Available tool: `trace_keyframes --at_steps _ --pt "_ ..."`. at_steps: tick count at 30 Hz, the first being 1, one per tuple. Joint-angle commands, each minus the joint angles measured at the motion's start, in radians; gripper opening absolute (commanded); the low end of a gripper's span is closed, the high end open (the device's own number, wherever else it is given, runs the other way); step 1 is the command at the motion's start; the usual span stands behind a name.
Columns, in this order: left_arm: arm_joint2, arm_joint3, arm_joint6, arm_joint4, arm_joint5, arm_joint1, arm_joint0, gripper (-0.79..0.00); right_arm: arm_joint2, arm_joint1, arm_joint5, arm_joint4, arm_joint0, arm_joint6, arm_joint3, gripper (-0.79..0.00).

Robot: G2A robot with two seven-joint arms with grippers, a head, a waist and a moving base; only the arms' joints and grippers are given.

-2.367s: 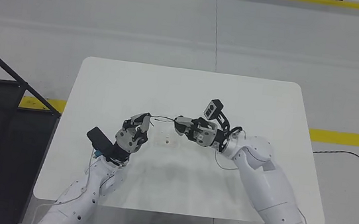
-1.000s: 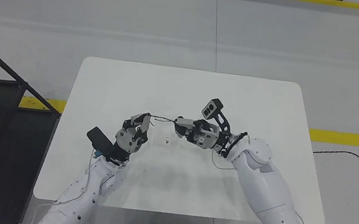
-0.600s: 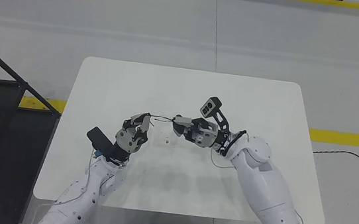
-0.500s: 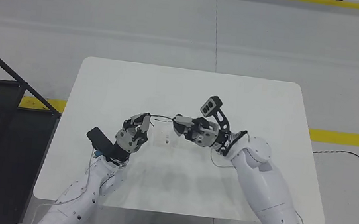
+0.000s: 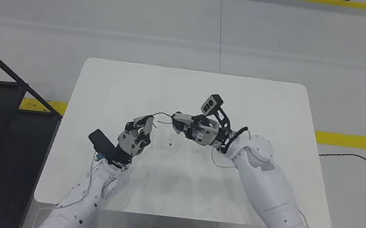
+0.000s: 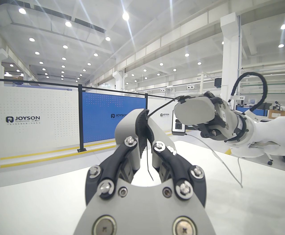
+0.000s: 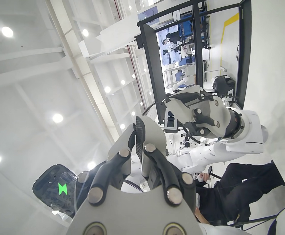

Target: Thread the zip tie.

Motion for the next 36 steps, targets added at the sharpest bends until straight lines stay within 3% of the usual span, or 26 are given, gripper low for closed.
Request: trace_keyframes --at_steps 1,11,18,22,36 --pt "0.000 0.000 0.000 0.000 0.000 0.000 0.000 -0.785 -0.001 -0.002 -0.003 0.004 0.003 0.001 0.007 -0.785" --pt "0.000 0.000 0.000 0.000 0.000 0.000 0.000 -0.785 0.055 0.010 -0.015 0.024 -0.047 0.019 -0.029 -0.785" --pt "0.000 0.000 0.000 0.000 0.000 0.000 0.000 -0.785 0.102 0.021 0.130 0.074 -0.076 -0.042 -0.066 -0.785" --pt "0.000 0.000 0.000 0.000 0.000 0.000 0.000 -0.785 0.115 0.030 0.174 0.025 -0.077 -0.071 -0.089 -0.785" --pt "0.000 0.000 0.000 0.000 0.000 0.000 0.000 -0.785 0.115 0.030 0.174 0.025 -0.077 -0.071 -0.089 -0.785"
